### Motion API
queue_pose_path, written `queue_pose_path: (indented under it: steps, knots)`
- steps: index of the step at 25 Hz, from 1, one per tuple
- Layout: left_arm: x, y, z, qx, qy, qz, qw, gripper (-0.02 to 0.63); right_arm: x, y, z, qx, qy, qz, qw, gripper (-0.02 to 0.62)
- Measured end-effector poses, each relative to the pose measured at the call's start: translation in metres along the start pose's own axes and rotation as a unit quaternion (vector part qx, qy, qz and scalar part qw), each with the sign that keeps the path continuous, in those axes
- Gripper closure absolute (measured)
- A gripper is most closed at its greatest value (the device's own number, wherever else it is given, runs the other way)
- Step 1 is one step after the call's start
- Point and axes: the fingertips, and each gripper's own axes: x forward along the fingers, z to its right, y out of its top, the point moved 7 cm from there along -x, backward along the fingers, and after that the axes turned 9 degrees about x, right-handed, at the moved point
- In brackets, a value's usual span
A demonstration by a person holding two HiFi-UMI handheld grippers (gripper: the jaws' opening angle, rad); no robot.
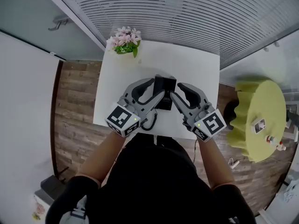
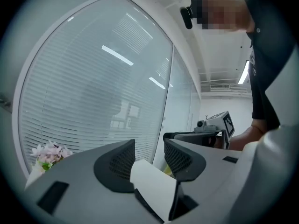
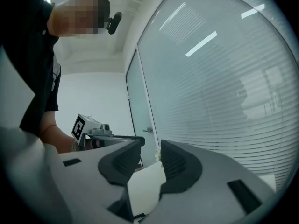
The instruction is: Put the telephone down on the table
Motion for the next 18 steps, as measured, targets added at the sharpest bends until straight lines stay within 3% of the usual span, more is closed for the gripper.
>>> queue_pose_path:
  steps: [5, 9, 18]
  knots:
    - [-0.006, 0.018, 0.011, 0.013, 0.001, 0.020, 0.9997, 0.465, -0.008, 0.016, -0.015, -0.028, 0.003, 0.026, 0.999, 0.531]
    - [-0.011, 0.025, 0.017, 0.028, 0.011, 0.030, 0.9991, 0.581, -0.011, 0.021, -0.024, -0.050, 0.006, 0.032, 0.998, 0.553]
    - [-0.010, 0.030, 0.027, 0.036, -0.002, 0.036, 0.9987, 0.597, -0.012, 0.028, -0.032, -0.059, 0.000, 0.041, 0.997, 0.572]
